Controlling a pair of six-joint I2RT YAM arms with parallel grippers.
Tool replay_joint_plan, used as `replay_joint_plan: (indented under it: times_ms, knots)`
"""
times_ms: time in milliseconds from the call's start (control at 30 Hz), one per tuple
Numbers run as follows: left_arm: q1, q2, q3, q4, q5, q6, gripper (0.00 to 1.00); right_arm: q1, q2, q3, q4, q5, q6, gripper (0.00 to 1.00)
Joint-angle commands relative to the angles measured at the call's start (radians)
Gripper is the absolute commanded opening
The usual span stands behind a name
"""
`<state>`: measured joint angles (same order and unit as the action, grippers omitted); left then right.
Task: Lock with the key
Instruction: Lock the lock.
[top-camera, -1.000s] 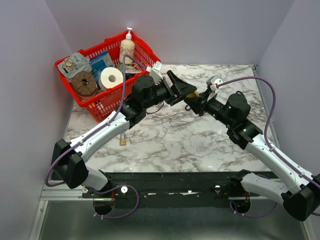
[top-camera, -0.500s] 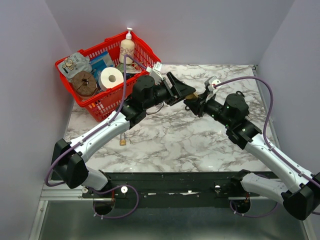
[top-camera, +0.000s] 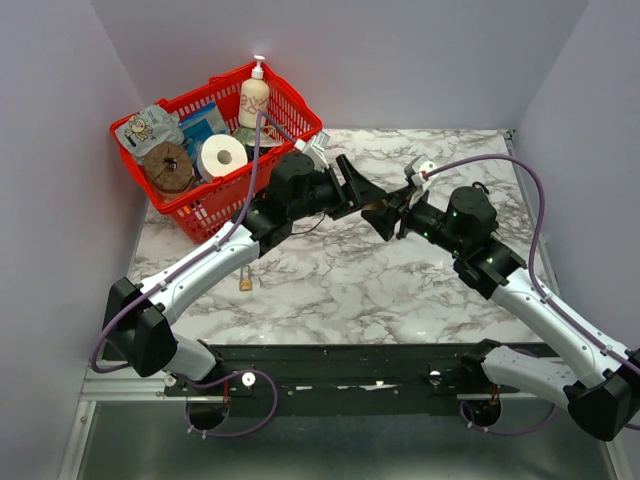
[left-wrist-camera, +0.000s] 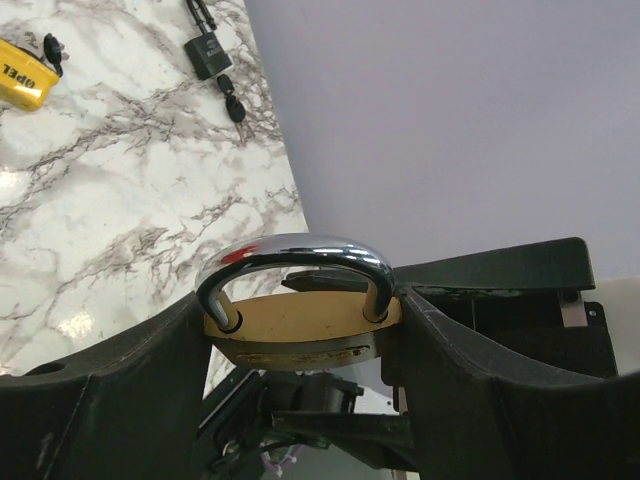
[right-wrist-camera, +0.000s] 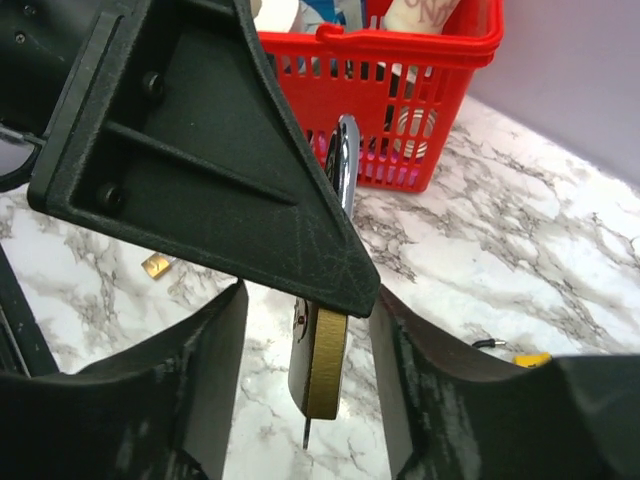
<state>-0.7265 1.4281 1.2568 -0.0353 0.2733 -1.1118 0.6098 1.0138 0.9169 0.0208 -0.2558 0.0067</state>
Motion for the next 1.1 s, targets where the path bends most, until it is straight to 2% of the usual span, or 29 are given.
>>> replay_joint_plan:
  times_ms: [0,267,367,400,567,600,667,700,800,833,900,1067]
  knots:
    - [0.009,-0.024,0.052,0.057,0.023,0.001,0.00,0.008,-0.004,0.039,-0.065,-0.033,-0.040,0.63]
    - [0.015,-0.043,0.041,0.058,0.037,0.009,0.00,0.008,0.000,0.036,-0.110,-0.033,-0.051,0.61]
    - [0.015,-0.046,0.039,0.054,0.041,0.009,0.00,0.008,0.008,0.036,-0.110,-0.034,-0.051,0.54]
    - [0.015,-0.046,0.038,0.055,0.041,0.007,0.00,0.008,0.009,0.039,-0.110,-0.033,-0.050,0.47]
    - [0.015,-0.041,0.039,0.045,0.044,0.006,0.00,0.008,0.028,0.059,-0.091,-0.039,-0.043,0.29]
    - [0.013,-0.041,0.038,0.044,0.053,0.003,0.05,0.010,0.034,0.060,-0.085,-0.040,-0.042,0.19]
    - [0.015,-0.035,0.035,0.040,0.055,-0.008,0.17,0.008,0.040,0.068,-0.068,-0.048,-0.036,0.07]
    - [0.013,-0.034,0.035,0.037,0.056,-0.014,0.31,0.008,0.042,0.068,-0.062,-0.046,-0.030,0.01]
    - [0.013,-0.031,0.036,0.016,0.052,-0.022,0.65,0.008,0.034,0.051,-0.030,-0.025,-0.008,0.01]
    - [0.013,-0.029,0.036,0.011,0.038,-0.026,0.73,0.008,0.025,0.043,0.014,-0.005,0.030,0.01]
    - [0.013,-0.026,0.030,0.003,0.033,-0.037,0.81,0.008,0.020,0.037,0.034,0.004,0.050,0.01]
    - [0.013,-0.018,0.015,0.008,0.033,-0.059,0.86,0.008,0.017,0.040,0.056,0.020,0.090,0.01]
